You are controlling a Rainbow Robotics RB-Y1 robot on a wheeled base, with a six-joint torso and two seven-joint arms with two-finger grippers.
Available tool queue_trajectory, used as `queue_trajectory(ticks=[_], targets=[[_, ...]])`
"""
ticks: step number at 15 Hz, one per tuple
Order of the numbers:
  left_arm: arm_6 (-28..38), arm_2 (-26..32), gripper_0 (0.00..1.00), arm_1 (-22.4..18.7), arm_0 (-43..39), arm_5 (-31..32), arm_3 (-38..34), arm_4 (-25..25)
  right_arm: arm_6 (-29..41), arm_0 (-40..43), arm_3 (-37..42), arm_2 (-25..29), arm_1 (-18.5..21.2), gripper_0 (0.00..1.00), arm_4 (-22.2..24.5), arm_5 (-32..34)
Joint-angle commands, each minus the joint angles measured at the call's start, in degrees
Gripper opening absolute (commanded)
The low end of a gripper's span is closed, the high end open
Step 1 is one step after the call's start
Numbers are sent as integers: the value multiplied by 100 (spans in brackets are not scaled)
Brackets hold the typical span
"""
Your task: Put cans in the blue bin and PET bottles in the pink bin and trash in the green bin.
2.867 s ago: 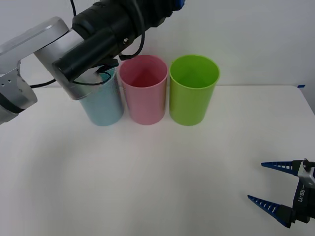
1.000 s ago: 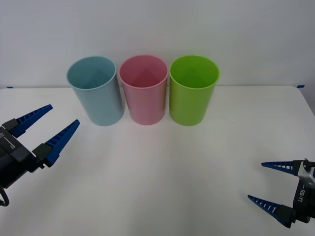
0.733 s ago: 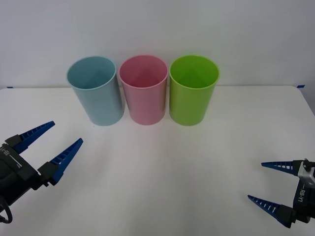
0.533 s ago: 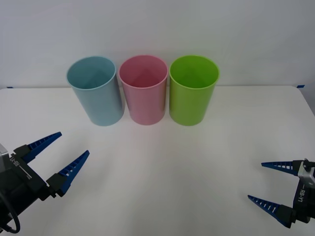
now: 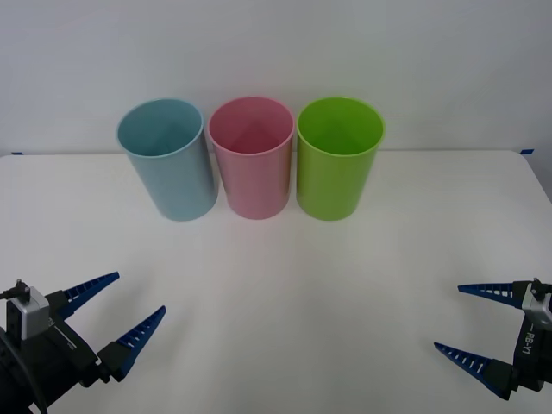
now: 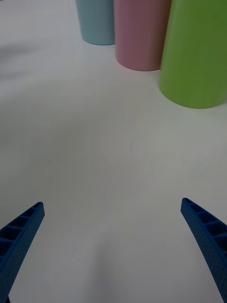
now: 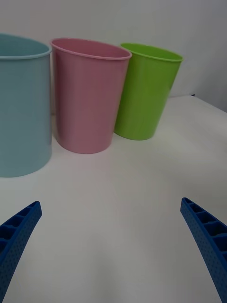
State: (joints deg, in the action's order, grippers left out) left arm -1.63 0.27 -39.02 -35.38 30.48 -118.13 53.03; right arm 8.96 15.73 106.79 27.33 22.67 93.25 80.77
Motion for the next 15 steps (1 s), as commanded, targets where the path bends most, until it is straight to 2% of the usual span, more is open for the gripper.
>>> queue_trajectory(ticks=[1, 15], targets=[[48, -1, 100, 0, -162, 20, 0, 111, 0, 0, 0, 0, 0, 100, 0, 0], [75, -54, 100, 9, -346, 90, 0, 287, 0, 0, 0, 0, 0, 100, 0, 0]])
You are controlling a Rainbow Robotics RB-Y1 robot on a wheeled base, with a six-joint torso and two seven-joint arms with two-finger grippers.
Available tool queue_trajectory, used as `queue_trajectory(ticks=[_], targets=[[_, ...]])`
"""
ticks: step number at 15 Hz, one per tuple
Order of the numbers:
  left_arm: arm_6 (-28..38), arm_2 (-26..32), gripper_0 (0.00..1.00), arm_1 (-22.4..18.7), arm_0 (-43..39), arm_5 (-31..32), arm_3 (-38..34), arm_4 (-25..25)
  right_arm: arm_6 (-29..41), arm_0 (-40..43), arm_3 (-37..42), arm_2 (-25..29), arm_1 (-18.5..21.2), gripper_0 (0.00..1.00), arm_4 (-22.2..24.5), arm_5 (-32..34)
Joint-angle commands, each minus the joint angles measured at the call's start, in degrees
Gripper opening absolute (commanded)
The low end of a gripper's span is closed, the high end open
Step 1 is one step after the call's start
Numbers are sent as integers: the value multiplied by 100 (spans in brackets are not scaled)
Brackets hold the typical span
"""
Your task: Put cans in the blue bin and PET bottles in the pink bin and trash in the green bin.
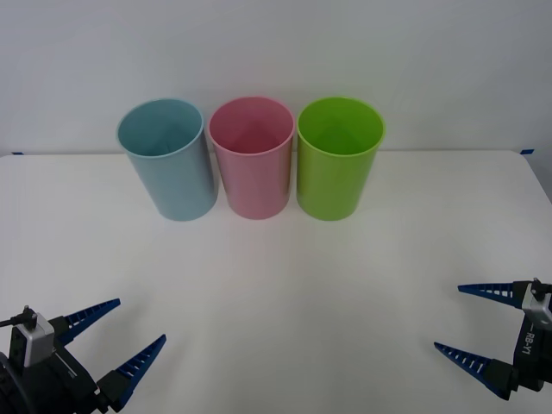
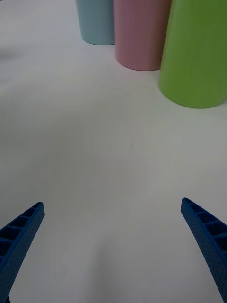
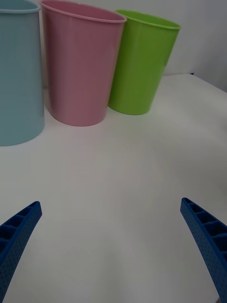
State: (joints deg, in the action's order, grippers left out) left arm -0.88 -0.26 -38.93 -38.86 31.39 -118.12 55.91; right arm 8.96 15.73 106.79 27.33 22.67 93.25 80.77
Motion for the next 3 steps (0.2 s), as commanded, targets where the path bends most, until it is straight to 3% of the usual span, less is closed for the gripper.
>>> queue_trajectory(ticks=[1, 3], targets=[[0, 0, 100, 0, 1, -1, 0, -1, 0, 0, 0, 0, 0, 100, 0, 0], [0, 0, 100, 0, 1, -1, 0, -1, 0, 0, 0, 0, 0, 100, 0, 0]])
